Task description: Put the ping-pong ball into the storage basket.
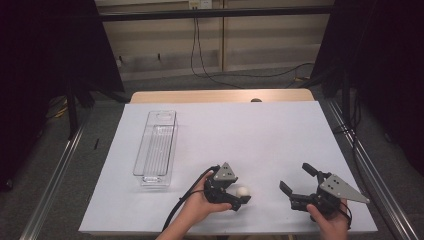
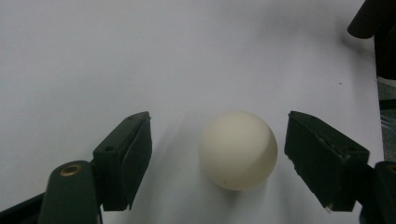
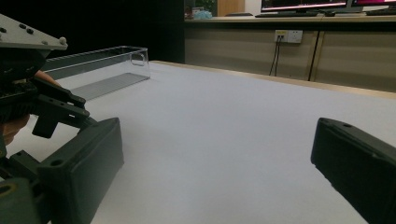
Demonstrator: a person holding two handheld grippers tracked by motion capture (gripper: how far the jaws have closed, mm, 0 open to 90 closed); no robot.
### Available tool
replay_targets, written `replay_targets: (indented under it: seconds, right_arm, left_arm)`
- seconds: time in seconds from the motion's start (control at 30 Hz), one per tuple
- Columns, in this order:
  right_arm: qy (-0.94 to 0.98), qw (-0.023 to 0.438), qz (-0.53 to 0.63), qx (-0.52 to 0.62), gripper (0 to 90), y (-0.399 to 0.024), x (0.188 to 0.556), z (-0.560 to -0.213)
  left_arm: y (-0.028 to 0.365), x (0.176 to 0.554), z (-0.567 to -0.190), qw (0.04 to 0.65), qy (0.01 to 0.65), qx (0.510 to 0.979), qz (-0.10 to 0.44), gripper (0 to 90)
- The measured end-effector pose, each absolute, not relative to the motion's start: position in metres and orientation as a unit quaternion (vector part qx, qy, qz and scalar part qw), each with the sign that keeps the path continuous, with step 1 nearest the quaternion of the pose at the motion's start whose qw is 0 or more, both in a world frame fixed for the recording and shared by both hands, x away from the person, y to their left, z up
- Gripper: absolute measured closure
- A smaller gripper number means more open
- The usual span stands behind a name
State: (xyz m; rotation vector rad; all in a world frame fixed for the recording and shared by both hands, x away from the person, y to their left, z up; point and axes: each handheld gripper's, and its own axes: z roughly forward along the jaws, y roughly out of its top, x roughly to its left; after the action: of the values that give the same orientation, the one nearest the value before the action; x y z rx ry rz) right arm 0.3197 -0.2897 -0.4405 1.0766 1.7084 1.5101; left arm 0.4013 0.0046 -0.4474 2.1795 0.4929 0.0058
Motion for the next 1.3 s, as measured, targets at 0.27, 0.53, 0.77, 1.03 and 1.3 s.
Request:
replay_targets:
  seconds: [0.27, 0.53, 0.77, 1.03, 1.3]
  right_arm:
    - [0.643, 0.306, 0.571, 0.408, 2.2, -0.2908, 0.3197, -0.4402]
    - [0.644, 0.306, 0.571, 0.407, 2.2, -0.2911, 0.3197, -0.4402]
    - [0.645, 0.305, 0.571, 0.406, 2.3, -0.2919, 0.3196, -0.4399]
    - [0.643, 0.306, 0.572, 0.408, 2.3, -0.2910, 0.3196, -0.4399]
    - [0.644, 0.305, 0.571, 0.407, 2.4, -0.2911, 0.3196, -0.4399]
  left_arm:
    - [0.0023, 0.4029, -0.4493, 0.436, 0.193, 0.879, -0.008, 32.1]
    - [-0.0015, 0.4018, -0.4514, 0.438, 0.187, 0.879, -0.013, 37.1]
    - [-0.0015, 0.4015, -0.4510, 0.424, 0.184, 0.887, -0.012, 42.4]
    - [-0.0034, 0.4005, -0.4525, 0.423, 0.178, 0.888, -0.017, 44.2]
    - [-0.0034, 0.4006, -0.4533, 0.417, 0.177, 0.891, -0.017, 48.0]
